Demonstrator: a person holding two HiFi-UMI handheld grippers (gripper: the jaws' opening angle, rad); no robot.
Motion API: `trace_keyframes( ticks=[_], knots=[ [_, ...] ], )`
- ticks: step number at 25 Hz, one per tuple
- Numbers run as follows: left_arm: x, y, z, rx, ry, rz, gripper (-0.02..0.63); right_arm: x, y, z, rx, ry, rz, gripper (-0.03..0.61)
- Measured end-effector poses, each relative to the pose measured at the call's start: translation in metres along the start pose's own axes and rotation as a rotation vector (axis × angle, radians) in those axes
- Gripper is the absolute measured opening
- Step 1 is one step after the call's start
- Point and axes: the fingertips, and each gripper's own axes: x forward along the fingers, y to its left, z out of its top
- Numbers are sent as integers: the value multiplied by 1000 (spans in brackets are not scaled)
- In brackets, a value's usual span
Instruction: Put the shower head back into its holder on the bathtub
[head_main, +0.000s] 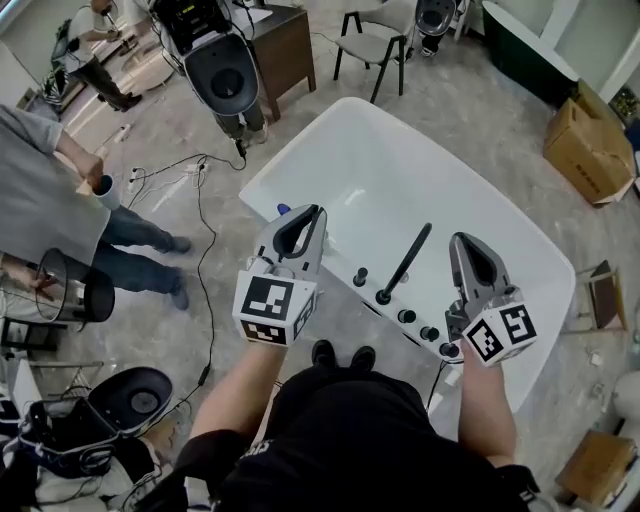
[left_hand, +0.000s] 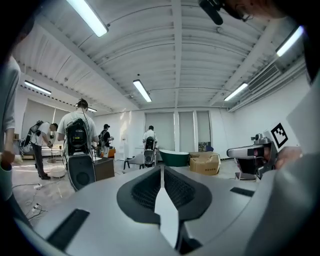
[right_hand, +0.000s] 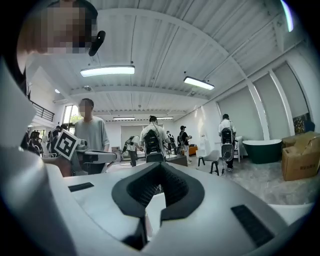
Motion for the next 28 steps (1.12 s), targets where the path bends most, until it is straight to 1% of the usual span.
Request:
trace_keyframes(
  ticks=[2,6,9,14,19,22,28],
  knots=[
    [-11,9,1,-23,-8,-20,34,0,15,15,-11,-27,-15,12],
    [-16,24,-1,-54,-12,-35,34,1,33,41,11,-95,-26,12],
    [-16,20,-3,-80,-7,-42,32,-4,34,46,-18,-96,-43,11],
    [-9,-2,11,-58,-15,-41,32,-13,15,51,-47,-107,-59,11],
    [4,-20,14,-66,-15,-10,31,-14,-2,41,-86,-64,-64,11],
    [22,-33,13,-59,-3,-11,29,-18,-19,35,-81,-49,-65,11],
    [50,-57,13,-73,10,-10,29,-35,-53,29,-62,-39,-71,11]
  ],
)
